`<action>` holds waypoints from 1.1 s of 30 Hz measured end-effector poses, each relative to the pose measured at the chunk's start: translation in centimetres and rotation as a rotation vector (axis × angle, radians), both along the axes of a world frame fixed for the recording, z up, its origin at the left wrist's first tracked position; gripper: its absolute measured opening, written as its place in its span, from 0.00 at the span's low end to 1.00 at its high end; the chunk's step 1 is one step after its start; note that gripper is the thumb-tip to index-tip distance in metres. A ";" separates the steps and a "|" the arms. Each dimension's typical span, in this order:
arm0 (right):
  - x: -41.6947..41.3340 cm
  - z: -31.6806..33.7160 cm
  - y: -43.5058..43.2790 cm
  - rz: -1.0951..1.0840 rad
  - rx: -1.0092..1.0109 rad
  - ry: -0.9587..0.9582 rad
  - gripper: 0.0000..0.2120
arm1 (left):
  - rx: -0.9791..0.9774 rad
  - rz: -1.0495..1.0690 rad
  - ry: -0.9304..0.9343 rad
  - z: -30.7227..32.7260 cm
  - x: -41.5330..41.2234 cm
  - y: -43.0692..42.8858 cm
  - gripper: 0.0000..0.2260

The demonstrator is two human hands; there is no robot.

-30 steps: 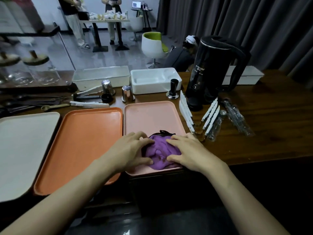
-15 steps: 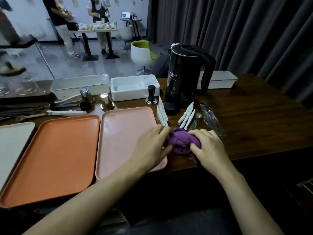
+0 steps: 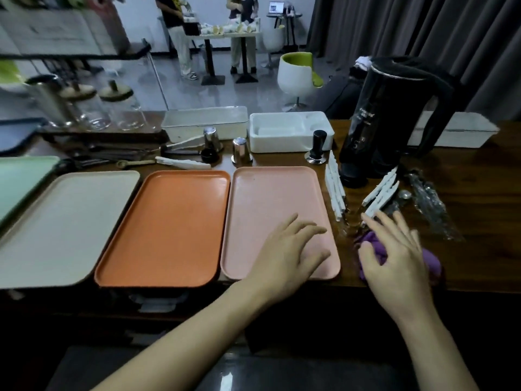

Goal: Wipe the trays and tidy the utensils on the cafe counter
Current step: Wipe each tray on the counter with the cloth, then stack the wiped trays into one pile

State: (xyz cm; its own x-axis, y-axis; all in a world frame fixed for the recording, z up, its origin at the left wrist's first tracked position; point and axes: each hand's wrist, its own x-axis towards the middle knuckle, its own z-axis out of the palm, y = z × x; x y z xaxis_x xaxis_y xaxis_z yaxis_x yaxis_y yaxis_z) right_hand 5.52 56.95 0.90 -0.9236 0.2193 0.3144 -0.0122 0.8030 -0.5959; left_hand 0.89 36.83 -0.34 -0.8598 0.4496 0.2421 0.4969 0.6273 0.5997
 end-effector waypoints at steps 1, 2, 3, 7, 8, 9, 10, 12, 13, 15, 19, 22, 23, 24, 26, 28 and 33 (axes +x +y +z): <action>-0.4 0.3 -2.5 0.082 -0.062 0.030 0.21 | 0.050 0.054 -0.016 0.0 0.1 -2.1 0.18; -0.8 0.4 -5.0 0.161 -0.112 0.038 0.19 | 0.086 0.112 -0.032 0.0 0.2 -4.4 0.17; -1.3 0.3 -7.6 0.228 -0.159 0.025 0.18 | 0.111 0.166 -0.051 -0.1 0.2 -6.7 0.17; -3.5 -0.2 -17.1 0.429 -0.307 -0.066 0.15 | 0.172 0.336 -0.107 0.6 0.6 -15.4 0.16; -3.9 -0.3 -19.3 0.457 -0.324 -0.067 0.15 | 0.179 0.357 -0.102 0.9 0.7 -17.4 0.16; -4.4 -0.3 -21.5 0.477 -0.333 -0.063 0.15 | 0.182 0.373 -0.099 1.2 0.8 -19.4 0.17; -4.7 -0.3 -23.6 0.495 -0.335 -0.059 0.15 | 0.180 0.388 -0.104 1.6 1.0 -21.4 0.17; -5.3 -0.1 -27.8 0.530 -0.340 -0.064 0.15 | 0.164 0.418 -0.117 2.0 1.4 -25.8 0.18; -5.6 -0.1 -29.8 0.546 -0.342 -0.071 0.15 | 0.162 0.435 -0.119 2.1 1.6 -28.1 0.19; -5.9 0.0 -34.1 0.580 -0.348 -0.071 0.15 | 0.175 0.473 -0.119 2.4 2.0 -32.9 0.20; -6.5 0.4 -43.0 0.637 -0.366 -0.109 0.16 | 0.174 0.576 -0.115 3.3 3.0 -42.3 0.18; -6.9 1.0 -49.4 0.713 -0.373 -0.138 0.16 | 0.178 0.661 -0.129 4.4 3.5 -48.8 0.18; -7.3 1.2 -51.3 0.741 -0.365 -0.137 0.16 | 0.183 0.690 -0.138 4.7 3.3 -50.8 0.18; -7.7 1.3 -53.0 0.763 -0.350 -0.140 0.17 | 0.192 0.718 -0.145 5.0 3.1 -52.6 0.19; -9.0 1.4 -56.3 0.799 -0.319 -0.164 0.16 | 0.226 0.768 -0.161 5.1 2.4 -56.2 0.19; -10.5 1.5 -58.3 0.818 -0.307 -0.170 0.17 | 0.237 0.800 -0.151 5.2 1.2 -58.7 0.19; -16.2 1.2 -65.0 0.857 -0.338 -0.193 0.20 | 0.216 0.869 -0.109 4.9 -2.5 -65.8 0.18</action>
State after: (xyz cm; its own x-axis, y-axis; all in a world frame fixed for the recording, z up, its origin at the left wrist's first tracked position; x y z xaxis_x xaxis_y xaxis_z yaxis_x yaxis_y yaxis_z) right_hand -10.70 -8.04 2.14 -0.8418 -0.5080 0.1827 -0.3957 0.3504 -0.8489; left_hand -1.64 -28.98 4.54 -0.8984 -0.4152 0.1431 -0.1665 0.6235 0.7639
